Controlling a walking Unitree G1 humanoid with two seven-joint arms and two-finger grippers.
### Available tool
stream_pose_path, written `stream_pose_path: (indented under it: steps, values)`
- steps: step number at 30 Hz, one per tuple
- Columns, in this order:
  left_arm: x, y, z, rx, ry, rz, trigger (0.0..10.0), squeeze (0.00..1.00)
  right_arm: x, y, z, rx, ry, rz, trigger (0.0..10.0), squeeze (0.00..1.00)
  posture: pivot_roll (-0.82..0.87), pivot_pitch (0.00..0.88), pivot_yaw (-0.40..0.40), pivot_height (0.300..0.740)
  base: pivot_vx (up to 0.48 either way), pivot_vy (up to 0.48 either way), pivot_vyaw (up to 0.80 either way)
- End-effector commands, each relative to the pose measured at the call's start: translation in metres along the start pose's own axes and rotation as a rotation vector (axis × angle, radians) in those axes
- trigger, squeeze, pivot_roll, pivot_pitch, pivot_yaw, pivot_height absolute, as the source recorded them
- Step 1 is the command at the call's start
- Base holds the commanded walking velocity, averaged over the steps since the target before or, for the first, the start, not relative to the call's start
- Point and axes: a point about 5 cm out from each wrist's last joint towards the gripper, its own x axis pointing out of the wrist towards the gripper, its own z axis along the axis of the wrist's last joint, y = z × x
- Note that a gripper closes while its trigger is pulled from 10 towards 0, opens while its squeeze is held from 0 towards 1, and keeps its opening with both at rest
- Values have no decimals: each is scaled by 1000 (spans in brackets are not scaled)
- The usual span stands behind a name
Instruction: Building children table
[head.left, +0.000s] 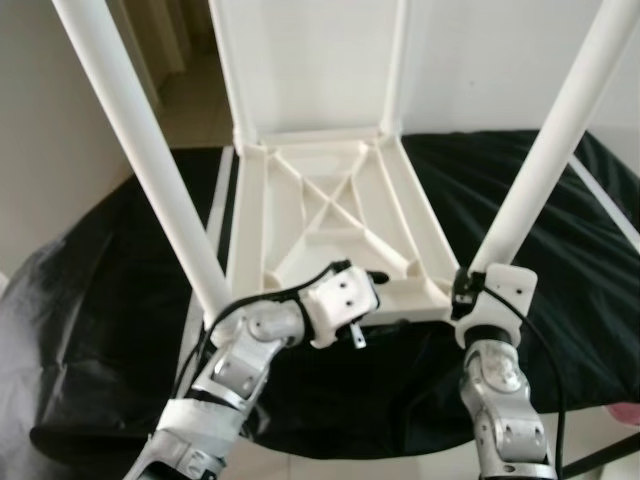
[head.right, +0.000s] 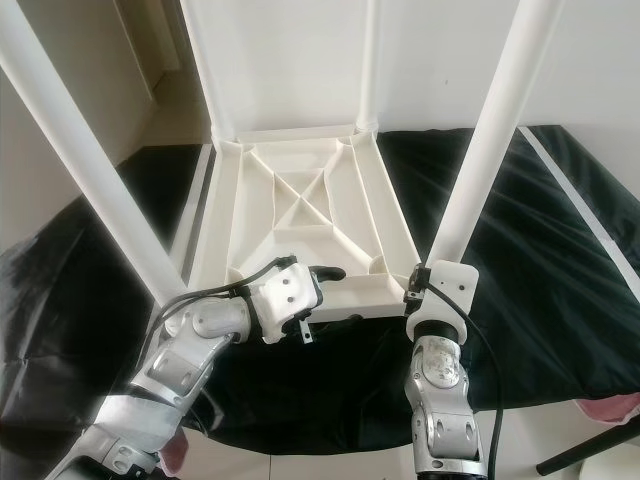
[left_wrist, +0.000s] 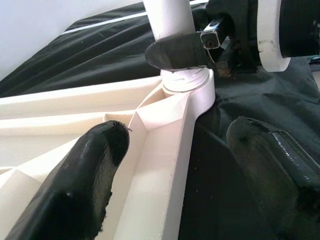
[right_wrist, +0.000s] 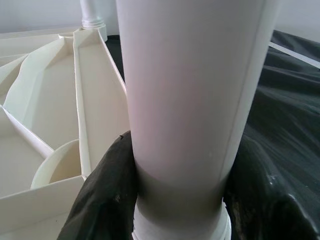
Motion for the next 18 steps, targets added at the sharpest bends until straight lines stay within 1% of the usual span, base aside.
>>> stream_pose_path:
  steps: [1, 5, 6, 11, 13, 18]
  values:
    - [-1, 2, -2, 3, 6, 15, 10000, 0, -5, 2, -19, 1, 106, 9, 10000, 0, -136, 22, 63, 740, 0, 0, 0]
    - [0, 1, -4, 0, 8, 12, 10000, 0, -4, -1, -20, -12, 115, -8, 10000, 0, -136, 21, 58, 740, 0, 0, 0]
    - [1, 0, -4, -1, 7, 12, 10000, 0, -4, -2, -19, -15, 110, -4, 10000, 1000, -135, 19, 52, 740, 0, 0, 0]
    - [1, -1, -5, -5, 4, 15, 10000, 0, -4, -5, -15, -15, 72, 9, 10000, 1000, -133, 17, 46, 740, 0, 0, 0]
    - [1, -3, -7, -9, 5, 17, 10000, 0, -2, -6, -9, -22, 29, 53, 10000, 1000, -136, 12, 41, 740, 0, 0, 0]
    - [1, -5, -8, -11, 6, 17, 10000, 0, -2, -12, -2, -21, -18, 89, 10000, 1000, -134, 6, 33, 740, 0, 0, 0]
